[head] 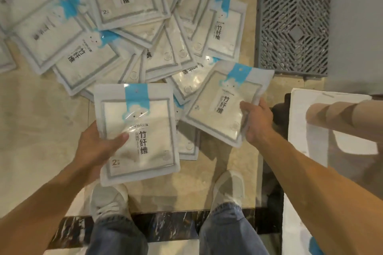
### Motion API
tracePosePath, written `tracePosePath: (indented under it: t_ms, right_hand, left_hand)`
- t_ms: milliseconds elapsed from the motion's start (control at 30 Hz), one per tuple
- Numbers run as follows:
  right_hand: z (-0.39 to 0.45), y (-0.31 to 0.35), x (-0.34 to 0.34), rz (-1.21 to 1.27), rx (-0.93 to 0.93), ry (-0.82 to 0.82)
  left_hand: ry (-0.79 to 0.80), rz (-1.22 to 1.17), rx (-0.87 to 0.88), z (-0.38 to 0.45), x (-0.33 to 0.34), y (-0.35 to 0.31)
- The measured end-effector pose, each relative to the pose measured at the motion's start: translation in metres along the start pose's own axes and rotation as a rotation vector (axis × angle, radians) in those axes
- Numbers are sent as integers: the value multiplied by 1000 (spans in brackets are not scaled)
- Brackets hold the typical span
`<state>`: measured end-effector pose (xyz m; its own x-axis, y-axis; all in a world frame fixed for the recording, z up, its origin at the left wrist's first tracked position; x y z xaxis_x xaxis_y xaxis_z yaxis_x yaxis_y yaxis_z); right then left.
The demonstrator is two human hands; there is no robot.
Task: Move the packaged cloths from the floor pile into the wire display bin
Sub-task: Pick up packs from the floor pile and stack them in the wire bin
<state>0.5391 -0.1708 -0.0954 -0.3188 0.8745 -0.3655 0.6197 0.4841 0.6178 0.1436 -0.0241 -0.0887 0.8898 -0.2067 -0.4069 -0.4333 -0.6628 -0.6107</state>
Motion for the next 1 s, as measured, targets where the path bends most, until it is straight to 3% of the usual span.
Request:
tracePosePath:
  t_ms: [200,367,500,767,1000]
  right_hand:
    - [-80,55,-25,-153,60,217]
    - [-186,164,-34,-195,-22,368]
    - [-286,258,-41,-150,-64,459]
    - [-519,413,-60,-205,-159,632]
    - [-714,472,-54,-289,-323,885]
  left_hand:
    - [48,-104,-38,-46,-55,-86]
    - [197,-87,-23,-111,-120,-190]
    - [229,-145,18,-169,-190,-283]
    - [60,-383,134,-305,-368,-428]
    - [-47,-535,268,-451,-536,-472]
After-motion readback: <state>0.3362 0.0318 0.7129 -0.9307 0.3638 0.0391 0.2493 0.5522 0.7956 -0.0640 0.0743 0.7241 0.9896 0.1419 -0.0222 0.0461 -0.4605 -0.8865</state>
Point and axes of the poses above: each hand's wrist, its own z-axis towards the middle knuckle, its own x-axis out of the palm, y = z × x, the point moved 9 cm from there along z, towards the middle knuckle, and after that the axes turned 13 degrees about -y, right-handed, at the moved point
